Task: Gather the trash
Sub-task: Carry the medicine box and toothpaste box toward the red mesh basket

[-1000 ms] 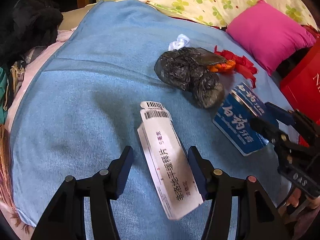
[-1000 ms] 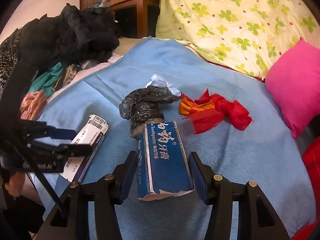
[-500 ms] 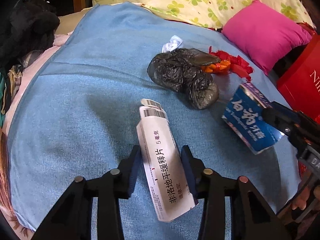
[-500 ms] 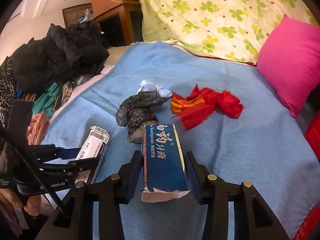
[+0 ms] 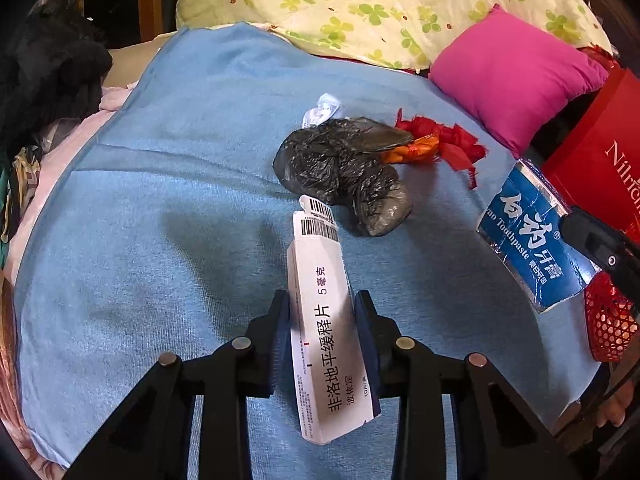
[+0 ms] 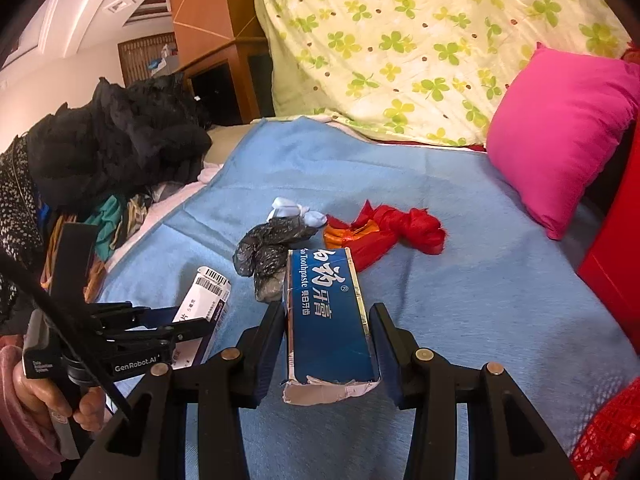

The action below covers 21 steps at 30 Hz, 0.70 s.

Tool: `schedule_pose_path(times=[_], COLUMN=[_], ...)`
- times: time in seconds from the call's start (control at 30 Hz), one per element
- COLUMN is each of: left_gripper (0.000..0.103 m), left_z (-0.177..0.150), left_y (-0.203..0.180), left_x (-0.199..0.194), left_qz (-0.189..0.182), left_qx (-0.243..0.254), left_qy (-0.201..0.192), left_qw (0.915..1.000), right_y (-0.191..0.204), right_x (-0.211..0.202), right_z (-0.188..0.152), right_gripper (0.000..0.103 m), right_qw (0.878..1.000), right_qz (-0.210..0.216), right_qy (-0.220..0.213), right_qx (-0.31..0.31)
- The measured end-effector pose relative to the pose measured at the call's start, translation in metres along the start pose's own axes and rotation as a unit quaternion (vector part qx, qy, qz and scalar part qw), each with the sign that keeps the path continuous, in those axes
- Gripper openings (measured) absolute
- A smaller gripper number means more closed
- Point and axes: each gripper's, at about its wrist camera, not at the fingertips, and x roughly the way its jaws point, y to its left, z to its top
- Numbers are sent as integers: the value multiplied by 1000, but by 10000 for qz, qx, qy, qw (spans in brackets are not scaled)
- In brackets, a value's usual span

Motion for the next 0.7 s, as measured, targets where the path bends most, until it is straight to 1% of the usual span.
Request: schedule_pose_path(times=[0.1, 0.23, 0.43, 0.57, 0.7], left_gripper=[35, 35, 35, 35, 35], left_z=[0, -6, -31, -44, -53], left_y=[-4, -12, -36, -55, -74], left_x=[-9, -26, -49, -64, -80], left_qz=[-25, 9, 33, -131, -362], left_qx=[-39, -48, 161, 340, 475], left_qy=[-109, -347, -786, -1042, -1185], left_qw=[9999, 9994, 9968, 9939, 9912], right_y=[-5, -8, -15, -21, -28], right_x=[-5, -15, -42, -68, -100], right_z=[2, 3, 4, 1, -6], right_gripper=[47, 47, 47, 47, 47], right_qw=[9999, 9997, 9984, 9962, 9926], right_qz=[-36, -95, -130, -223, -280], right_qy=[-74, -213, -520, -792, -1101], right_qx=[74, 124, 195, 301, 433])
